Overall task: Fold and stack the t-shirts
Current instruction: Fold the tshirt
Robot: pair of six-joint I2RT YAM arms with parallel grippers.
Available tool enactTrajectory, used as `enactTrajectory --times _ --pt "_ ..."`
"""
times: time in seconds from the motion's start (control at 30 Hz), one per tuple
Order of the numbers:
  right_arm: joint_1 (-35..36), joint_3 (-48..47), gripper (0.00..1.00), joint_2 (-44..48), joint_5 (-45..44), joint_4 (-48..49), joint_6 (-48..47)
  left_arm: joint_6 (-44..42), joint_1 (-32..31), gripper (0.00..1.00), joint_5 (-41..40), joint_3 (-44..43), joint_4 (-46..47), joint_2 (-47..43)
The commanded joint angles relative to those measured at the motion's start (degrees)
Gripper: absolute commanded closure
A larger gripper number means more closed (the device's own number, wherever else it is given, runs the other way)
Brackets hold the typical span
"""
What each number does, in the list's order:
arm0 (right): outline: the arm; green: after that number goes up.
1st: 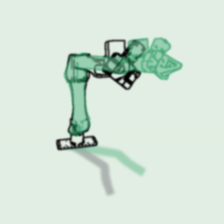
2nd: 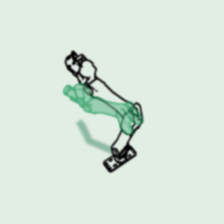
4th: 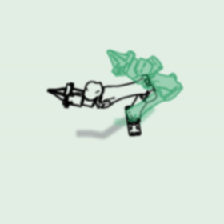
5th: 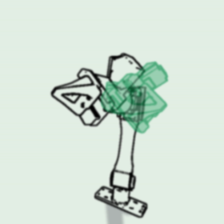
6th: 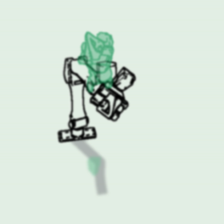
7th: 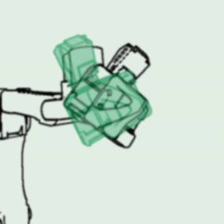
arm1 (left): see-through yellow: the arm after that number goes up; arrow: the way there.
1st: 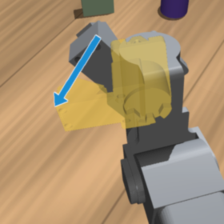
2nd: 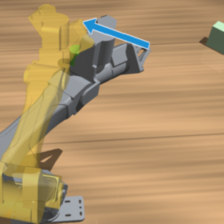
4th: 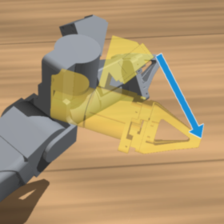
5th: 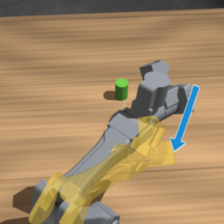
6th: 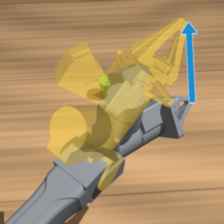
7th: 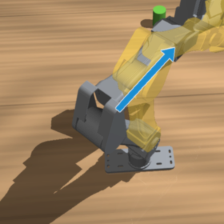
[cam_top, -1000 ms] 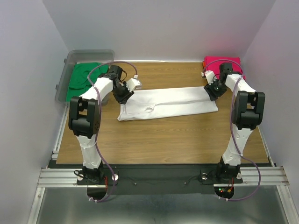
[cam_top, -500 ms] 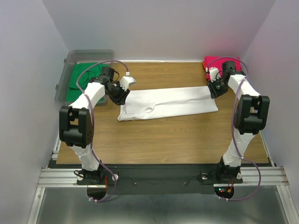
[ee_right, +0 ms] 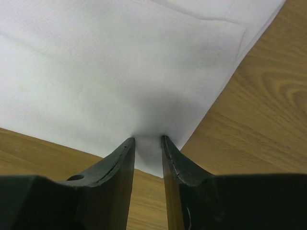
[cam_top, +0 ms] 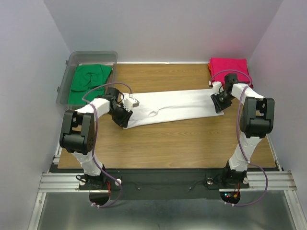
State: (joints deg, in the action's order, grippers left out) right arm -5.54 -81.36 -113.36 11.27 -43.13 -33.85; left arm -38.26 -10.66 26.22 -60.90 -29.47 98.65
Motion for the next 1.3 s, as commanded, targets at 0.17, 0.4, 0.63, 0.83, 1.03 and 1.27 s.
enactTrajectory --times 0.17,0.4,0.63,0.83,1.03,1.27 --pt "-0.1 3.1 0.64 5.4 -1.2 -1.0 -1.0 0.1 -0.5 0.61 -1.3 3.3 -0.1 -7.5" --pt "-0.1 -0.7 0.63 8.4 2.6 -3.8 0.3 2.4 -0.6 0.60 1.0 -5.3 -1.6 -6.9" --pt "0.0 -3.8 0.65 1.5 3.9 -3.6 0.9 6.5 -2.6 0.60 2.6 -10.5 -0.2 -2.1" --pt "0.2 -0.6 0.69 -1.7 2.0 -2.9 -0.1 12.0 -6.9 0.63 -0.6 -8.6 4.1 1.6" --pt "1.5 10.9 0.71 3.4 0.5 -3.4 -1.9 17.1 -6.9 0.68 -6.3 -11.4 6.1 8.7" --pt "15.6 20.8 0.69 16.8 6.4 -16.5 -10.6 12.9 -4.9 0.69 -11.6 -41.8 -0.6 24.5"
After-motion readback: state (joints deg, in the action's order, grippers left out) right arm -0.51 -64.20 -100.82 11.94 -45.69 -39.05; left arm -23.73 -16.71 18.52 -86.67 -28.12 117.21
